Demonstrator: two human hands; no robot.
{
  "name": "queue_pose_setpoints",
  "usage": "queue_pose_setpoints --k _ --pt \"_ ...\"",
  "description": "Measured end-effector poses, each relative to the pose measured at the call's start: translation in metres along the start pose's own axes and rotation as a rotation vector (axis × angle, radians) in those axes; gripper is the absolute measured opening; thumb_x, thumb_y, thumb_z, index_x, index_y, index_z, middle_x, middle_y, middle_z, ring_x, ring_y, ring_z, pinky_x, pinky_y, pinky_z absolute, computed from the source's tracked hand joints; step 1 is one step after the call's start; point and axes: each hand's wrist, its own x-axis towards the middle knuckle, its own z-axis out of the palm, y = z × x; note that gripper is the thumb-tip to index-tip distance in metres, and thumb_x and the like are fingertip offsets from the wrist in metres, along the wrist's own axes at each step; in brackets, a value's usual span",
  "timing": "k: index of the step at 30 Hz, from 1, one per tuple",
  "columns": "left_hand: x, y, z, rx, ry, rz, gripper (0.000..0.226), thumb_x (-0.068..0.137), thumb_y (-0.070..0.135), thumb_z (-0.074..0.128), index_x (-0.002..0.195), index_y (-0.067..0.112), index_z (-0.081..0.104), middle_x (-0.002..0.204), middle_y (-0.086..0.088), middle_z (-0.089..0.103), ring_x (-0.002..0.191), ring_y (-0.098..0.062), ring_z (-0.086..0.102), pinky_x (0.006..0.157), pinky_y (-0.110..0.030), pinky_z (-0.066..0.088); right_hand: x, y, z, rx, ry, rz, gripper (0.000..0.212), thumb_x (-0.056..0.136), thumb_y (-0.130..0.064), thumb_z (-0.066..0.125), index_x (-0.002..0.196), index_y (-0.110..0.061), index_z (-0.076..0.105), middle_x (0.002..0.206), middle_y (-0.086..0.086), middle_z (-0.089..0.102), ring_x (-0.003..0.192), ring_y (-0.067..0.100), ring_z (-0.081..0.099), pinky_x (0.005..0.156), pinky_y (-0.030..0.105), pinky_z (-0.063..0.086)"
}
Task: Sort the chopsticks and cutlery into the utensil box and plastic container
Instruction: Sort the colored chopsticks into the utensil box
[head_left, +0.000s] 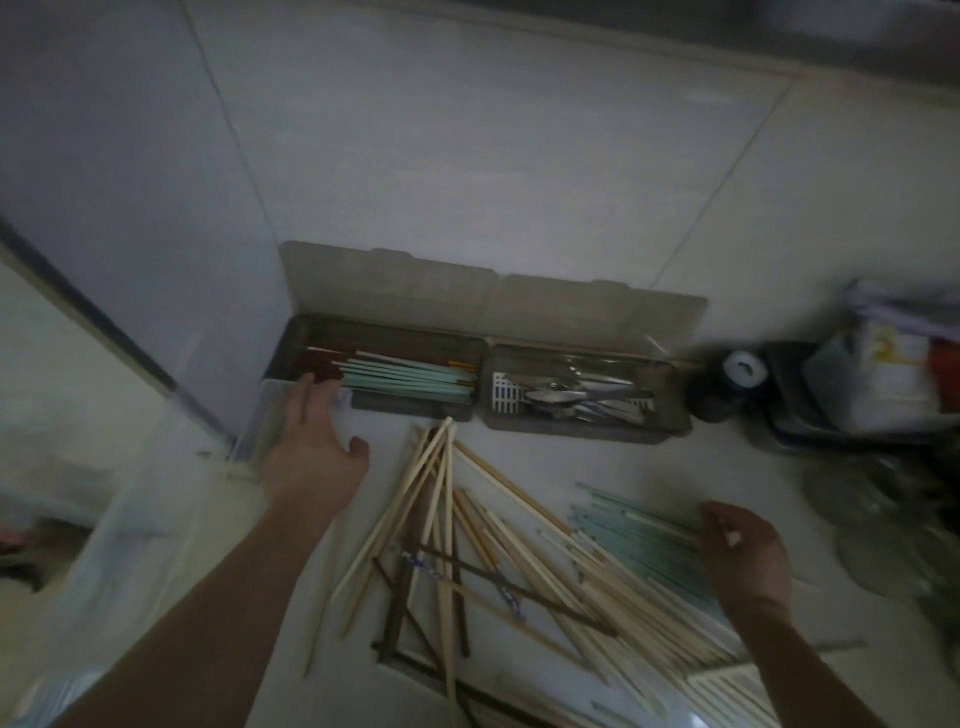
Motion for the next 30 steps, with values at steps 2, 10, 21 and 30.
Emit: queue_pose_setpoints --k 2,10,21,30 --pt "0.000 -0.001 0.001 0.002 0.014 0.006 0.071 0.076 0.021 0.072 0.141 0.022 0.041 0.155 -0.002 0.029 0.121 -0.034 0.053 0.090 -0.045 0.047 -0.008 0.022 0.008 -0.122 -0.072 -0.078 0.040 0.082 -0.034 0.044 0.087 -0.008 0.075 0.087 0.014 0.072 0.076 0.036 0.067 0.073 0.040 0.053" --pt "0.000 0.000 0.002 -0.003 0.017 0.005 0.072 0.076 0.019 0.073 0.141 0.020 0.042 0.155 -0.004 0.030 0.116 -0.038 0.055 0.088 -0.048 0.047 -0.015 0.024 0.021 -0.272 -0.037 -0.186 0.041 0.072 -0.031 0.038 0.087 -0.020 0.074 0.084 0.007 0.069 0.074 0.039 0.059 0.059 0.042 0.051" --pt "0.000 -0.003 0.001 -0.006 0.021 0.009 0.072 0.074 0.023 0.073 0.140 0.023 0.042 0.155 -0.001 0.031 0.118 -0.033 0.056 0.087 -0.045 0.050 0.009 -0.029 0.006 0.055 0.026 -0.217 0.021 0.081 0.004 0.068 0.086 -0.016 0.070 0.083 -0.002 0.062 0.078 0.023 0.055 0.072 0.028 0.040" --pt "0.000 -0.003 -0.002 -0.027 0.000 -0.007 0.070 0.077 0.026 0.069 0.141 0.029 0.040 0.157 0.005 0.026 0.117 -0.027 0.057 0.083 -0.037 0.050 0.057 -0.163 0.037 0.313 -0.155 -0.287 0.022 0.083 -0.013 0.071 0.080 -0.034 0.064 0.085 -0.019 0.061 0.090 0.018 0.059 0.083 0.027 0.046"
